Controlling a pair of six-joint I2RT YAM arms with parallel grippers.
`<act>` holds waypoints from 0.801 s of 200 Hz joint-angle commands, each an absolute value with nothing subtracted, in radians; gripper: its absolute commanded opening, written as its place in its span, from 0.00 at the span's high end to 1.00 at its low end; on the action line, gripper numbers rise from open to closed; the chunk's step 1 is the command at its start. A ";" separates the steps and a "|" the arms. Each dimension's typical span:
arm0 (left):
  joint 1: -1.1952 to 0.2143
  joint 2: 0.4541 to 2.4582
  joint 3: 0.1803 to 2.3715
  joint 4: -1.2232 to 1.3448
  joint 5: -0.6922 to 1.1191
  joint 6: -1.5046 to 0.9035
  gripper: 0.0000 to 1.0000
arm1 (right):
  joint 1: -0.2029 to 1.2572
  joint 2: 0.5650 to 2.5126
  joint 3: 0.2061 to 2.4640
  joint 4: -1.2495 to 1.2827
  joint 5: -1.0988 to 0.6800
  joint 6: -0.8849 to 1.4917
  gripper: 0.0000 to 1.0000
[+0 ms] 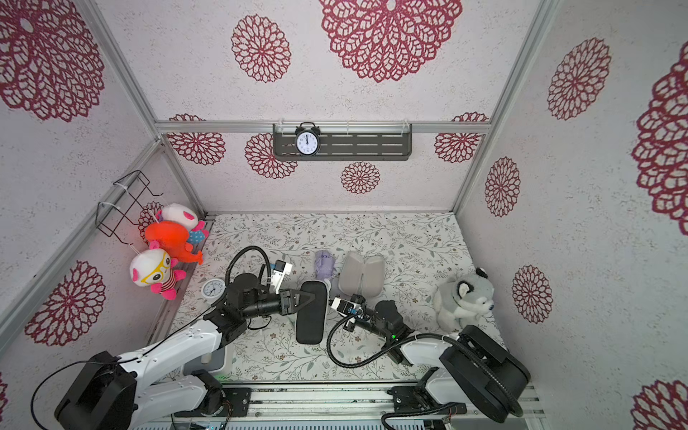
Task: Put umbrellas into zippered umbrella sleeves
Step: Zip the zipper on the umbrella sleeve.
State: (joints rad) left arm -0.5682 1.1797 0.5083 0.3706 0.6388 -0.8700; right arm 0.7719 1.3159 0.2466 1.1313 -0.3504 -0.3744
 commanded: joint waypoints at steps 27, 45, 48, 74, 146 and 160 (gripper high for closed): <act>-0.552 1.176 0.540 0.434 0.621 -0.902 1.00 | 0.802 1.240 0.252 1.039 -0.361 -0.396 1.00; -0.550 1.183 0.547 0.444 0.620 -0.909 1.00 | 0.829 1.211 0.235 0.989 -0.364 -0.395 1.00; -0.549 1.183 0.548 0.446 0.620 -0.912 1.00 | 0.835 1.205 0.233 0.973 -0.362 -0.395 1.00; -0.548 1.183 0.555 0.451 0.614 -0.911 1.00 | 0.898 1.161 0.226 0.865 -0.322 -0.394 1.00; -0.558 1.204 0.574 0.419 0.495 -0.908 1.00 | 1.086 1.193 0.189 0.875 -0.202 -0.283 1.00; -0.558 1.214 0.572 0.439 0.462 -0.926 1.00 | 1.133 1.207 0.195 0.874 -0.135 -0.280 1.00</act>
State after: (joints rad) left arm -0.5625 1.2041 0.5293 0.3294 0.5690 -0.8982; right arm 1.0420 1.1839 0.1879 0.8639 -0.1810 -0.3199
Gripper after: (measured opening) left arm 0.302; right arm 0.052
